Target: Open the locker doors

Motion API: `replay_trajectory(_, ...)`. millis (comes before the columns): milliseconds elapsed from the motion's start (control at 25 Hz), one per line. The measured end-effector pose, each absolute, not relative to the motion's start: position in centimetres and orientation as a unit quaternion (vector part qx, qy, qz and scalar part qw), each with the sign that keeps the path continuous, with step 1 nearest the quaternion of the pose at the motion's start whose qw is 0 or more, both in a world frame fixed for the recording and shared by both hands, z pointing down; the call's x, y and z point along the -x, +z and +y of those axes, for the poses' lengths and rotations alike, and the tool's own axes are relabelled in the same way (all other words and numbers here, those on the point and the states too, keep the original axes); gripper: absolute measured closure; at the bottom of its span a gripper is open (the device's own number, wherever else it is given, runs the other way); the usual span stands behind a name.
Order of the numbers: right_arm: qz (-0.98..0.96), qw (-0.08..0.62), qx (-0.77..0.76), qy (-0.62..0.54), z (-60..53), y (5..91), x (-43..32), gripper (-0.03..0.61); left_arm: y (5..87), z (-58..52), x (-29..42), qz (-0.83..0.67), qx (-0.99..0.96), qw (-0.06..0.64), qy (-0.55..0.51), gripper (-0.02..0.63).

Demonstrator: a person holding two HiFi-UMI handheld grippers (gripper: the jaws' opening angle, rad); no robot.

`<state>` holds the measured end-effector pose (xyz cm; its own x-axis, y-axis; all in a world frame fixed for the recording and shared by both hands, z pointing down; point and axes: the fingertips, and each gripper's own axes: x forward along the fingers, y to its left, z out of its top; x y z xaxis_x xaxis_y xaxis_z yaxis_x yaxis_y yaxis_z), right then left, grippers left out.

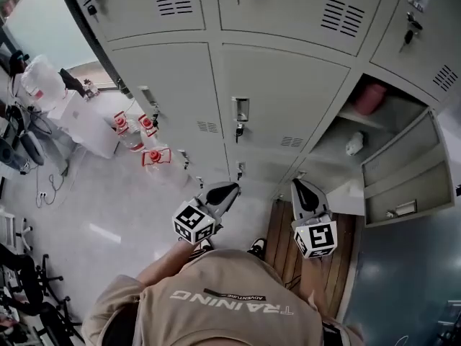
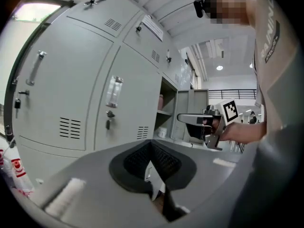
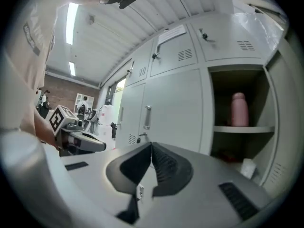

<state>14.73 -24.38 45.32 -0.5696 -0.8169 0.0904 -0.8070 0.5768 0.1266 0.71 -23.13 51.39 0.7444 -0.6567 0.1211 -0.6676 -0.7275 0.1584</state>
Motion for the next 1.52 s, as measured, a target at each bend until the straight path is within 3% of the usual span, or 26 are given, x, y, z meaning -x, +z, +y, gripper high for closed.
replay_trajectory(280, -0.889, 0.084, -0.448, -0.035, -24.5, 45.1, -3.1, 0.568, 53.0, -21.5, 12.1, -0.405, -0.908, 0.102, 0.037, 0.607)
replay_trajectory(600, -0.872, 0.080, -0.482, -0.005, -23.7, 46.9, 3.2, 0.566, 52.7, -21.7, 18.9, -0.397, -0.912, 0.092, 0.040, 0.607)
replay_trajectory(1200, -0.856, 0.025, -0.516, -0.025, -35.7, 42.0, 1.3, 0.563, 51.8, -28.7, 17.6, -0.388, -0.915, 0.098, 0.043, 0.607)
replay_trajectory(1240, -0.861, 0.019, -0.508, -0.028, -36.5, 41.6, 1.7, 0.555, 51.8, -29.6, 17.4, -0.390, -0.914, 0.099, 0.045, 0.607)
replay_trajectory(1320, -0.870, 0.012, -0.491, -0.035, -37.9, 40.9, 2.5, 0.471, 51.6, -31.1, 16.6, -0.388, -0.915, 0.097, 0.047, 0.607)
replay_trajectory(1520, -0.876, 0.028, -0.479, -0.057, -40.0, 40.8, 4.1, 0.462, 51.8, -33.3, 15.2, -0.382, -0.918, 0.097, 0.049, 0.607)
